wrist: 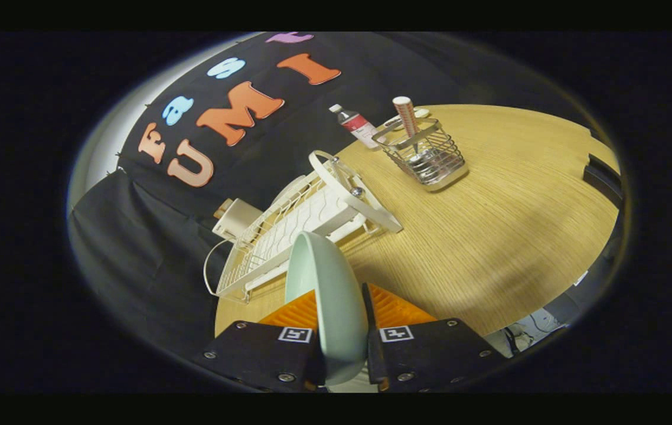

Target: Take the plate from the dish rack, then take the spoon from the basket and place it into the plate.

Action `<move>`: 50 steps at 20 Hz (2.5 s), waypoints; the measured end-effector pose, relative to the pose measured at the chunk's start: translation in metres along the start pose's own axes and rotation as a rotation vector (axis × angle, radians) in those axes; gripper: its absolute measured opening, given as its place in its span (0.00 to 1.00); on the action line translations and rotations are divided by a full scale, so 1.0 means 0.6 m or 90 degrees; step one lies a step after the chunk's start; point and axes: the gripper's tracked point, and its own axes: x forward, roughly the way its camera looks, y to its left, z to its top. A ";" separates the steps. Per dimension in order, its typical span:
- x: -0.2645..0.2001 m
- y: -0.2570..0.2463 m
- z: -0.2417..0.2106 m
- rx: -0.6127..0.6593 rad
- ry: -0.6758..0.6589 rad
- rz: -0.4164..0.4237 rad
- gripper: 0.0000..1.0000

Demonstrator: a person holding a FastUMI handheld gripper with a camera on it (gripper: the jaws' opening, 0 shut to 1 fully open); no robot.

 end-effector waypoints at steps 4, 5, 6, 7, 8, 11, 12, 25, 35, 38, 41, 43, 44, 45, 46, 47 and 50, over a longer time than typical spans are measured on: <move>0.009 -0.001 -0.009 0.005 -0.020 -0.016 0.30; 0.013 -0.008 -0.012 -0.006 -0.023 -0.034 0.31; 0.019 -0.018 -0.010 -0.015 -0.029 -0.052 0.32; 0.022 -0.022 -0.009 -0.020 -0.029 -0.064 0.37; 0.023 -0.021 -0.008 -0.024 -0.025 -0.064 0.41; 0.017 -0.013 0.010 -0.079 -0.047 -0.066 0.55; 0.014 -0.020 0.024 -0.105 -0.060 -0.079 0.59; -0.044 -0.082 0.219 -0.301 -0.253 -0.189 0.99; -0.017 -0.090 0.320 -0.346 -0.344 -0.193 0.98; -0.008 -0.087 0.331 -0.354 -0.352 -0.179 0.84; 0.002 -0.083 0.337 -0.362 -0.354 -0.174 0.58; 0.006 -0.082 0.338 -0.361 -0.354 -0.171 0.39; 0.007 -0.082 0.341 -0.360 -0.359 -0.173 0.33; 0.006 -0.080 0.340 -0.353 -0.359 -0.165 0.26; 0.009 -0.081 0.340 -0.349 -0.356 -0.168 0.18; 0.006 -0.082 0.340 -0.344 -0.359 -0.168 0.11; -0.012 -0.071 0.345 -0.341 -0.373 -0.162 0.08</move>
